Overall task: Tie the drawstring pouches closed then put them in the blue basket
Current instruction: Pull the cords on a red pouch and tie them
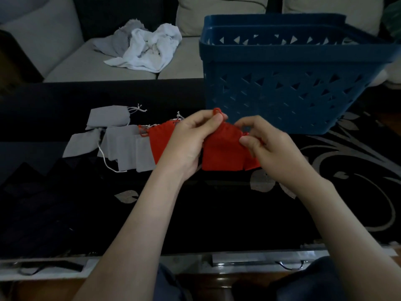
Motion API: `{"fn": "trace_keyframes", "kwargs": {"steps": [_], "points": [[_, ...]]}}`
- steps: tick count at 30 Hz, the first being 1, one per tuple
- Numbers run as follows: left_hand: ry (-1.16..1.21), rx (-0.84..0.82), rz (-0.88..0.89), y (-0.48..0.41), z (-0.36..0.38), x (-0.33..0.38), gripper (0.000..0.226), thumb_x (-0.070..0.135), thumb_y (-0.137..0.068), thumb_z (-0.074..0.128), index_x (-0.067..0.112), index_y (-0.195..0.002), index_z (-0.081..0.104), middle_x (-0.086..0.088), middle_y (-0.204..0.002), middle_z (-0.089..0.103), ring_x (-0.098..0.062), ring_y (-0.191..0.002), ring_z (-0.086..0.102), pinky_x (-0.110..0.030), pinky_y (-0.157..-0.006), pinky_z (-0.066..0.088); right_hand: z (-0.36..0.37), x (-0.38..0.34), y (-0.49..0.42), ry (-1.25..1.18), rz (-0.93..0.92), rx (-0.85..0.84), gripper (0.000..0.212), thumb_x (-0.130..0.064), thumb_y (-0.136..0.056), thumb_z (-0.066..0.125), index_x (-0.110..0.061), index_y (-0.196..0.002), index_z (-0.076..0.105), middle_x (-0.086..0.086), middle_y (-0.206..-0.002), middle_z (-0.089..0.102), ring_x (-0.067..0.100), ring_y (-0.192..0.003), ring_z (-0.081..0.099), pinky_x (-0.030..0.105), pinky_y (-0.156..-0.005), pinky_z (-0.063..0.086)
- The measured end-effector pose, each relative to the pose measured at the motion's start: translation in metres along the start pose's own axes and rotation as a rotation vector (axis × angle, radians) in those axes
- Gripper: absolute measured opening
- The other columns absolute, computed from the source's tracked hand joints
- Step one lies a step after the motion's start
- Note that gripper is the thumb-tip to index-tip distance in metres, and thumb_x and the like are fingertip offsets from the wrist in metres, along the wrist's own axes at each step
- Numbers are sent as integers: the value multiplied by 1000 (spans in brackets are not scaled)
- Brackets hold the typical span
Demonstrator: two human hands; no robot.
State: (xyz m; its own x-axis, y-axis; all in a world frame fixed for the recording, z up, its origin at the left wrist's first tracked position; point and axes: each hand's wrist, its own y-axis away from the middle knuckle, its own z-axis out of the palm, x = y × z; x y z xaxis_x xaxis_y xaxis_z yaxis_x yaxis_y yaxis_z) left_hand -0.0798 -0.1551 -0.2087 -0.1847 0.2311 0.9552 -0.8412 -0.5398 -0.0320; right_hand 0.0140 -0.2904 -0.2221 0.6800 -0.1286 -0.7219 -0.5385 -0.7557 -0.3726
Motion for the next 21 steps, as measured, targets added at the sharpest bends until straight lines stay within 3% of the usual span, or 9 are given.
{"fn": "trace_keyframes", "kwargs": {"steps": [2,5,10,13,16,21], "points": [[101,-19,-12,1,1,4,13,9,-92,55,10,-81,62,2,-66,64,-6,-60,61,-18,-58,50,0,2,0,54,-16,-16,17,-10,-94,53,-21,-106,59,-14,-61,55,4,-60,52,16,-60,38],[210,-70,-11,2,2,7,16,9,-92,51,10,-79,59,1,-75,69,-7,-67,65,-20,-63,54,-1,3,-1,115,-12,-27,18,-9,-94,53,-19,-80,52,-7,-57,49,6,-59,48,19,-58,34],[291,-186,-59,7,5,8,8,14,-82,55,12,-76,59,0,-70,68,-8,-63,65,-19,-61,55,-2,-1,-2,122,2,-52,19,-8,-94,52,-17,-78,50,3,-61,54,14,-65,50,16,-61,37],[233,-198,-70,6,2,7,8,17,-75,56,10,-75,60,1,-64,66,-5,-59,64,-16,-59,52,-4,1,-2,72,50,-91,19,-8,-92,56,-21,-78,55,-2,-68,59,7,-70,54,13,-65,38],[104,-223,-80,7,-2,9,10,12,-83,53,9,-86,62,4,-62,64,-3,-55,61,-13,-56,50,-10,4,-3,76,67,-135,18,-8,-91,58,-23,-80,59,-9,-79,59,-5,-77,53,8,-72,37],[-91,-285,-86,10,-6,11,18,7,-88,54,10,-102,65,6,-64,64,-1,-56,59,-11,-56,47,-17,5,-2,122,130,-168,15,-14,-92,57,-20,-81,65,-5,-86,57,-2,-82,50,7,-74,33]]}}
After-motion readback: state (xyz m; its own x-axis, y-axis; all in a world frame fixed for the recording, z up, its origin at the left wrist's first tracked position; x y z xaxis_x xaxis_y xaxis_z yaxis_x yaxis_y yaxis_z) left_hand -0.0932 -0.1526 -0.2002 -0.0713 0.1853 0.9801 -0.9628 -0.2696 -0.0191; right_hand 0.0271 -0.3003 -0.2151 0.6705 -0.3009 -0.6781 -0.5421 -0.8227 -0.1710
